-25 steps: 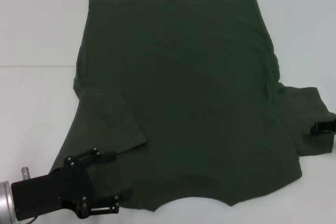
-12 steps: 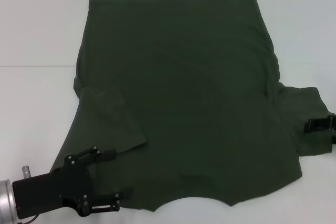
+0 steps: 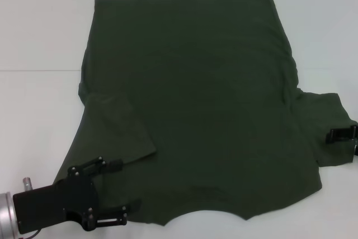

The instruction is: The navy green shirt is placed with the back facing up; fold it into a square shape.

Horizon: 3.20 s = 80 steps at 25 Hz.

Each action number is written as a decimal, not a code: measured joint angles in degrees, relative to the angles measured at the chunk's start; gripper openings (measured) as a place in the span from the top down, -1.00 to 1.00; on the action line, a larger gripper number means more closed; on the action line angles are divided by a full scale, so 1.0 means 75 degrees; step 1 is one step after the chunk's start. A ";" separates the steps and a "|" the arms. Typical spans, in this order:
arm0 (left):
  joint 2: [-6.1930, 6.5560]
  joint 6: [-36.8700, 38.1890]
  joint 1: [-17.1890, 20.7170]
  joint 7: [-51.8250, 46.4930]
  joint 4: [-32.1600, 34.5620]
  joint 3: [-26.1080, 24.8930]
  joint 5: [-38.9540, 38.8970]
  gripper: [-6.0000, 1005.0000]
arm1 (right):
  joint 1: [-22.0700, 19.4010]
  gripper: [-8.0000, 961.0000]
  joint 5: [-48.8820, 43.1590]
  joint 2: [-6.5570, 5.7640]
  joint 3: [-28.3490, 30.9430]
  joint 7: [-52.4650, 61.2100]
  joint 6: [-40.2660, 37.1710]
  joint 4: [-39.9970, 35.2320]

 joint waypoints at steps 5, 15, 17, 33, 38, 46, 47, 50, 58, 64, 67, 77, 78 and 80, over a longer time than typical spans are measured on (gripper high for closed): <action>-0.0001 0.0000 -0.0025 -0.0009 0.0000 0.0000 0.0000 -0.85 | -0.0035 -0.92 0.0005 -0.0013 0.0019 0.0000 -0.0011 -0.0003; -0.0012 0.0000 -0.0041 -0.0015 0.0000 0.0000 0.0005 -0.86 | 0.0078 -0.93 -0.0004 0.0066 -0.0009 -0.0012 -0.0019 0.0003; -0.0012 0.0000 -0.0040 -0.0015 0.0000 0.0000 0.0002 -0.86 | 0.0120 -0.93 -0.0004 0.0078 -0.0009 -0.0015 -0.0019 0.0003; -0.0012 -0.0012 -0.0015 -0.0014 -0.0083 0.0000 -0.0049 -0.86 | 0.0306 -0.93 0.0010 0.0172 -0.0008 -0.0171 0.0011 0.0107; -0.0012 -0.0012 -0.0016 -0.0015 -0.0083 0.0000 -0.0054 -0.86 | 0.0281 -0.92 0.0010 0.0169 -0.0003 -0.0125 0.0013 0.0107; -0.0012 -0.0011 -0.0029 -0.0015 -0.0083 0.0000 -0.0054 -0.86 | 0.0247 -0.66 0.0008 0.0113 -0.0005 -0.0075 -0.0061 0.0107; -0.0012 -0.0011 -0.0029 -0.0015 -0.0083 0.0000 -0.0054 -0.86 | 0.0245 -0.61 0.0008 0.0105 -0.0007 -0.0075 -0.0082 0.0106; -0.0012 -0.0011 -0.0029 -0.0015 -0.0082 -0.0015 -0.0059 -0.86 | 0.0238 -0.35 0.0008 0.0088 -0.0013 -0.0079 -0.0115 0.0105; -0.0012 -0.0011 -0.0028 -0.0015 -0.0082 -0.0048 -0.0066 -0.86 | 0.0221 0.45 -0.0006 0.0087 -0.0011 -0.0082 -0.0117 0.0105; -0.0012 0.0020 -0.0028 -0.0024 -0.0082 -0.0074 -0.0068 -0.86 | 0.0222 0.48 -0.0061 0.0093 -0.0149 -0.0101 -0.0166 0.0049; -0.0012 0.0074 -0.0028 -0.0026 -0.0082 -0.0108 -0.0085 -0.86 | 0.0224 0.55 -0.0070 0.0092 -0.0249 -0.0070 -0.0190 0.0041; -0.0012 0.0061 -0.0002 -0.0027 -0.0082 -0.0209 -0.0089 -0.86 | 0.0199 0.92 -0.0074 0.0070 -0.0278 -0.0144 -0.0199 0.0003; -0.0012 0.0058 0.0002 -0.0027 -0.0082 -0.0218 -0.0089 -0.86 | 0.0195 0.92 -0.0073 0.0067 -0.0278 -0.0159 -0.0199 -0.0009; -0.0012 0.0053 0.0007 -0.0027 -0.0082 -0.0257 -0.0089 -0.86 | 0.0162 0.92 -0.0069 0.0064 -0.0279 -0.0177 -0.0217 -0.0107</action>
